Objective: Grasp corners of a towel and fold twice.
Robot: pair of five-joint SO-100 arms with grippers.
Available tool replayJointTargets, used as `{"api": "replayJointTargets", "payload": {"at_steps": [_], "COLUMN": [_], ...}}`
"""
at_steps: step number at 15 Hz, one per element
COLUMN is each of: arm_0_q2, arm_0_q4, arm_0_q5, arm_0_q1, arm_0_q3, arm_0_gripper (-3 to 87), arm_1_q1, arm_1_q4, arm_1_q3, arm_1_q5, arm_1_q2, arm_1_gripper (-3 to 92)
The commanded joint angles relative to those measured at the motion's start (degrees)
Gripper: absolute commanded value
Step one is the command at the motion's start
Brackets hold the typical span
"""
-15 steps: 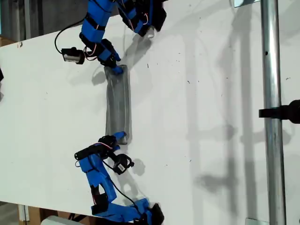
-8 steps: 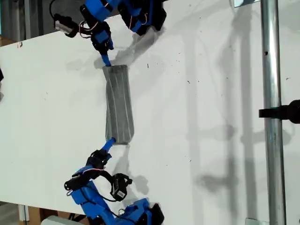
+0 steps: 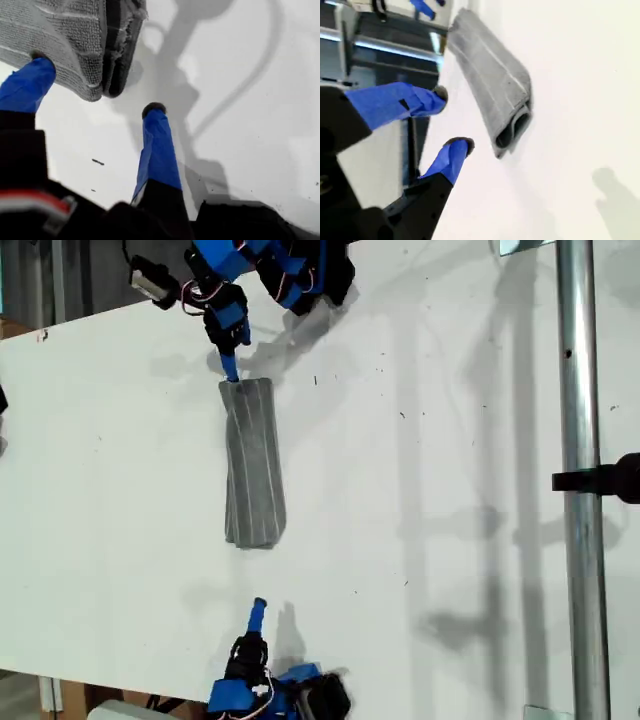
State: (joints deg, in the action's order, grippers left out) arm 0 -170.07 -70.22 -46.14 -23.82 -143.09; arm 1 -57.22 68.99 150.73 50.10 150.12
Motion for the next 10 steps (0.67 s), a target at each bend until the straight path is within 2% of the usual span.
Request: {"api": "replayJointTargets", "payload": {"at_steps": [1,4,5,7,8,10], "arm_0_q2": [-10.5,-16.5,-16.3,-16.3,-16.4,-16.5], "arm_0_q4": [2.5,1.8,1.8,1.9,2.0,2.0], "arm_0_q5": [-3.8,-4.3,-4.4,-4.3,-4.0,-4.0], "arm_0_q1": [3.2,4.0,4.1,4.0,3.9,3.9], "arm_0_q3": [-7.6,-9.9,-10.2,-10.5,-10.5,-10.5], "arm_0_gripper": [10.5,9.4,9.4,9.3,9.3,9.3], "arm_1_q1": [2.4,6.9,8.4,11.1,14.2,21.2], "arm_1_q4": [-9.4,-23.3,-25.2,-23.4,-25.4,-30.4], "arm_1_q3": [-1.9,-10.0,-13.6,-22.4,-24.1,-27.5], "arm_1_q5": [-0.4,-0.8,-0.8,-0.2,0.8,4.3], "arm_1_q2": [-10.4,-34.1,-39.3,-50.3,-52.1,-56.9], "arm_1_gripper": [37.9,39.4,39.1,38.1,35.9,25.2]}}
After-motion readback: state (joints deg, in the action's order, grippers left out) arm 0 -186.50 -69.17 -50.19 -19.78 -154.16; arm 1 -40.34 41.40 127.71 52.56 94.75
